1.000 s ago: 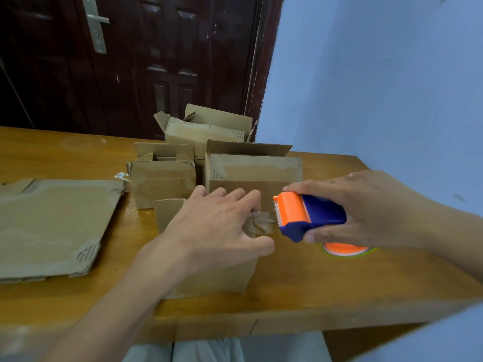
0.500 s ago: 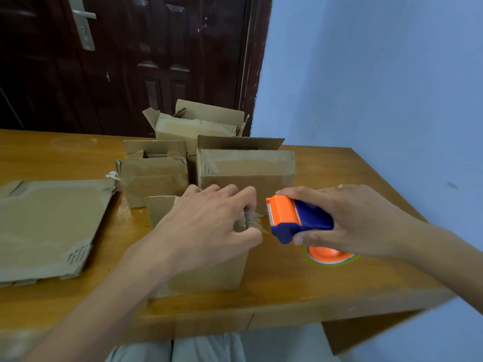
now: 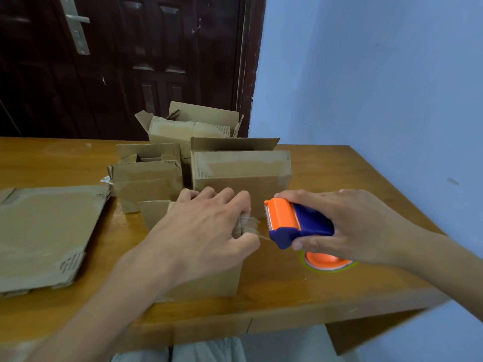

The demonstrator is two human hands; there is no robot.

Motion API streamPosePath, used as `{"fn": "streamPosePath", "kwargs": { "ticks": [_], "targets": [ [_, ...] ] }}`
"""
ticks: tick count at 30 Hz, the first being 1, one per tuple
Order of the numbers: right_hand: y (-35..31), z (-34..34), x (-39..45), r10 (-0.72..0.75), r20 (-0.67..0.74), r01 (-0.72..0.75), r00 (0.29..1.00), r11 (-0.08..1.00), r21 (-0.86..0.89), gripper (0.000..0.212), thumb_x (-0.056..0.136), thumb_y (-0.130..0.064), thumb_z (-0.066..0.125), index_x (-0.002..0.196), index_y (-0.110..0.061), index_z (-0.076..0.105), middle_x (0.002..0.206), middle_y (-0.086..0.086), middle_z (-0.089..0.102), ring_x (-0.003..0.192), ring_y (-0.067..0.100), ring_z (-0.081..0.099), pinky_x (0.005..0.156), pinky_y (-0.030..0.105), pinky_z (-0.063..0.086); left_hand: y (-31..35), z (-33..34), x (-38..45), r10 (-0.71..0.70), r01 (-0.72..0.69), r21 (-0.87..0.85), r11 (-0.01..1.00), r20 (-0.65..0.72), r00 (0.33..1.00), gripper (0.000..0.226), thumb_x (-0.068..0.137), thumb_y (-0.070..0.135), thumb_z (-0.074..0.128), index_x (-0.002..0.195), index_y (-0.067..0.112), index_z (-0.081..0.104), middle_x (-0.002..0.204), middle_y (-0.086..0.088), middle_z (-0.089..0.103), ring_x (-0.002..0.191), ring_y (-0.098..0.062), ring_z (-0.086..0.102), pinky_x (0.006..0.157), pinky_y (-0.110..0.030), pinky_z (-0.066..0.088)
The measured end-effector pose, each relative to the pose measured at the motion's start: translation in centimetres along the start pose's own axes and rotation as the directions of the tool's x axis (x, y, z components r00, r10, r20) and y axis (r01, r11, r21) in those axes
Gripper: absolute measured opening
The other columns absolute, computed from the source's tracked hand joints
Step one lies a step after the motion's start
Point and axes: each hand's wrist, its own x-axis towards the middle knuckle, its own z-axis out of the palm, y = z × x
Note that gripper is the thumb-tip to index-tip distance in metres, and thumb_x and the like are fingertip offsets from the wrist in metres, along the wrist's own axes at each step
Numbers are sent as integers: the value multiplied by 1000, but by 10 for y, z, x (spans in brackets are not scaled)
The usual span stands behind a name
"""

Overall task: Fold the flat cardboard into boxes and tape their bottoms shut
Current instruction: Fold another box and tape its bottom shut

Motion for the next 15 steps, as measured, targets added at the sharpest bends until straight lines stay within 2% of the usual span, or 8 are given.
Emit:
{"fn": "streamPosePath", "kwargs": {
  "ticks": [7,10,12,15],
  "targets": [
    [3,8,3,-10,9,10,1000,1000,-2,82,82,-97,27,154,-59,14,123,-31,61,88,-4,56,71,15,46,-1,-4,0,-7,7,-10,1000,40,999,43,80,69,21,107,37,33,102,14,46,99,-11,45,105,-40,39],
    [3,17,4,5,33,-5,999,1000,6,81,84,-92,33,155,-58,12,116,-35,53,86,-14,49,70,11,37,-3,-3,0,-3,4,-22,1000,48,999,50,76,71,20,109,38,36,104,15,49,101,-10,46,103,-39,39],
    [1,21,6,4,43,-4,999,1000,5,82,85,-91,34,156,-56,11,125,-32,57,86,-16,48,71,10,37,-4,-4,0,4,-2,-35,999,61,998,56,70,74,16,108,39,35,104,16,49,101,-11,46,102,-39,39],
    [-2,28,9,-5,37,6,999,999,-31,86,83,-92,30,157,-55,4,138,-27,58,95,-5,54,78,12,44,-8,-4,-1,23,-19,-56,998,84,996,58,67,79,18,109,42,33,106,18,49,103,-10,45,102,-38,37]
  ]
}}
